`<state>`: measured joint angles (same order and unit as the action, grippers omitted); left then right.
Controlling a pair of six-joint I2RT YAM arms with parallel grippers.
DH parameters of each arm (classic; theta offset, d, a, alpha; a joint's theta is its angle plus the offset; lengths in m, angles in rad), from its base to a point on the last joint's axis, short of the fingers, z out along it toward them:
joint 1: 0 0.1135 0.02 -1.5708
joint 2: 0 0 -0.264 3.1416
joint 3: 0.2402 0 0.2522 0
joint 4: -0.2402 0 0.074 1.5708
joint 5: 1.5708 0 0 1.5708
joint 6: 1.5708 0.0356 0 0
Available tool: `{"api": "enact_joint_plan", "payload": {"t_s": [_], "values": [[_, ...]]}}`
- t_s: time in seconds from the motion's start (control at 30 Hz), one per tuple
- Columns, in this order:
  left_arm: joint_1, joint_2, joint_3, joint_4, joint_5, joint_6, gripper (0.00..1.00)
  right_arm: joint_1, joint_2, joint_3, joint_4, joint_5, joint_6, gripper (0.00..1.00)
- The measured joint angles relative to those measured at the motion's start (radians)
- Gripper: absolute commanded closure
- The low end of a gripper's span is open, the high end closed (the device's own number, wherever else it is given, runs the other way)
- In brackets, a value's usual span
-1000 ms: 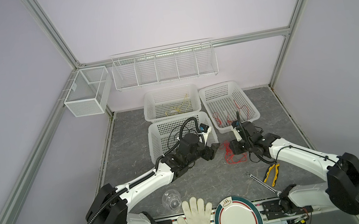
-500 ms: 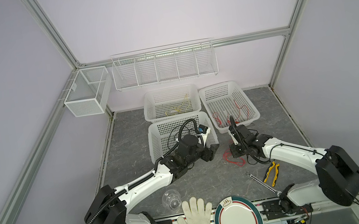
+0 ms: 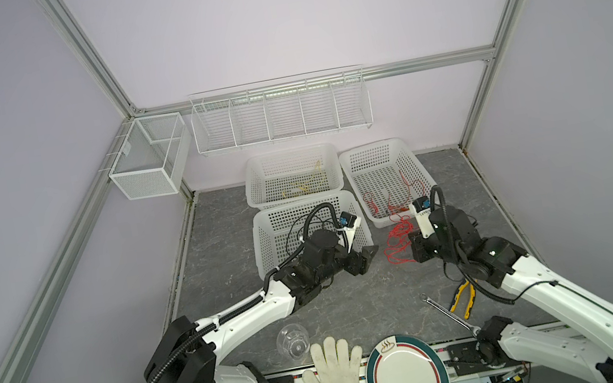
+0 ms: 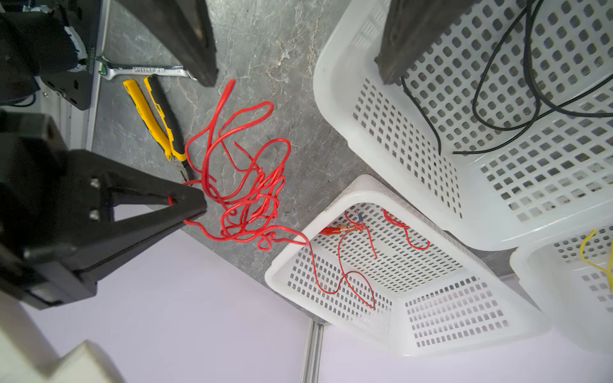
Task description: Untangle the cables
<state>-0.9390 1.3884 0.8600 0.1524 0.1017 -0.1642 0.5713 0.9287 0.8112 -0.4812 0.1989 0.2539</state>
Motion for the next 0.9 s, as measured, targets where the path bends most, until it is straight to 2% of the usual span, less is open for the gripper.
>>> {"api": "enact_joint_plan", "payload": {"t_s": [0.17,0.43,0.57,0.73,0.9], "values": [[-0.045,0.021,0.002,0.045,0.016,-0.007,0.23,0.0,-0.038,0.002,-0.034,0.0,0.001,0.94],[-0.112,0.139,0.064,0.051,-0.001,0.003,0.24,0.0,-0.058,0.003,-0.058,-0.005,0.008,0.94],[-0.134,0.18,0.099,0.05,-0.016,0.015,0.27,0.0,-0.062,0.005,-0.067,-0.008,0.012,0.94],[-0.15,0.218,0.136,0.055,-0.018,0.018,0.38,0.0,-0.088,0.005,-0.072,-0.013,0.019,0.94],[-0.166,0.255,0.152,0.057,-0.014,0.018,0.63,0.0,-0.112,0.006,-0.072,-0.011,0.027,0.94]]}}
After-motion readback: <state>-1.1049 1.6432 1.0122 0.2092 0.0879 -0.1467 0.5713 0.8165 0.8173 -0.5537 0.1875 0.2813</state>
